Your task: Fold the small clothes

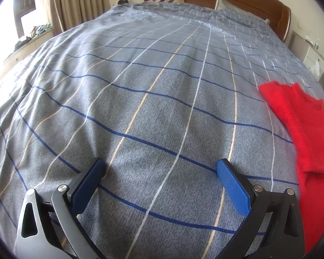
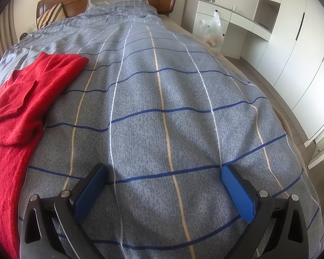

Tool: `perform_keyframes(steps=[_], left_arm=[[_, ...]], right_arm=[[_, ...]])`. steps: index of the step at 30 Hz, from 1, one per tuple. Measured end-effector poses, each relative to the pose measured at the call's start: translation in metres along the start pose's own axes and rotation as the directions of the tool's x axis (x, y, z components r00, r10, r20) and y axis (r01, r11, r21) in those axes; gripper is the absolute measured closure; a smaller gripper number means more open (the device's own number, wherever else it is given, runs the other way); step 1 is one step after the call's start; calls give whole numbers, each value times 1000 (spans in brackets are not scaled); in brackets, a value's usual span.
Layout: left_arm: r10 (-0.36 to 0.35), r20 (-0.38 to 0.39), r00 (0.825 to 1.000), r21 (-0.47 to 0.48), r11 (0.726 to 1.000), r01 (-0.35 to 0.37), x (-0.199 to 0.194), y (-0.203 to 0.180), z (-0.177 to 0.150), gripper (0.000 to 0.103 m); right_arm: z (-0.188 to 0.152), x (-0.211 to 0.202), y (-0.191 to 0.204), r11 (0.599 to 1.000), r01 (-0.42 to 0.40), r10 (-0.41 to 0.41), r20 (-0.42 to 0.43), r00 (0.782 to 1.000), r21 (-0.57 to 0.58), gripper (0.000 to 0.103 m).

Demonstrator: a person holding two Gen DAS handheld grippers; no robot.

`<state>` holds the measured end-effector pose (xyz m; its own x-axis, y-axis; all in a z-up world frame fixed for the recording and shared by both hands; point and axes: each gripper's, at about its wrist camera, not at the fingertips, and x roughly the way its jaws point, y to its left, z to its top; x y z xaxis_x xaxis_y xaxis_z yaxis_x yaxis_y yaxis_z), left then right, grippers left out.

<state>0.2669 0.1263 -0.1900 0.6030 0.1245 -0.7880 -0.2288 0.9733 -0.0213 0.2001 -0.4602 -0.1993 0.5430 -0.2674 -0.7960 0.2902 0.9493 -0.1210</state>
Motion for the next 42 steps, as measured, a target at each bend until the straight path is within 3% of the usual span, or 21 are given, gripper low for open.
perform_keyframes(steps=[33, 42], left_arm=[[3, -23, 1000, 12, 1000, -2, 4, -1, 4, 0], [-37, -46, 998, 59, 997, 40, -4, 3, 4, 1]], right_arm=[[1, 1, -1, 1000, -5, 5, -2, 1000, 1, 0], [1, 1, -1, 1000, -5, 5, -2, 1000, 1, 0]])
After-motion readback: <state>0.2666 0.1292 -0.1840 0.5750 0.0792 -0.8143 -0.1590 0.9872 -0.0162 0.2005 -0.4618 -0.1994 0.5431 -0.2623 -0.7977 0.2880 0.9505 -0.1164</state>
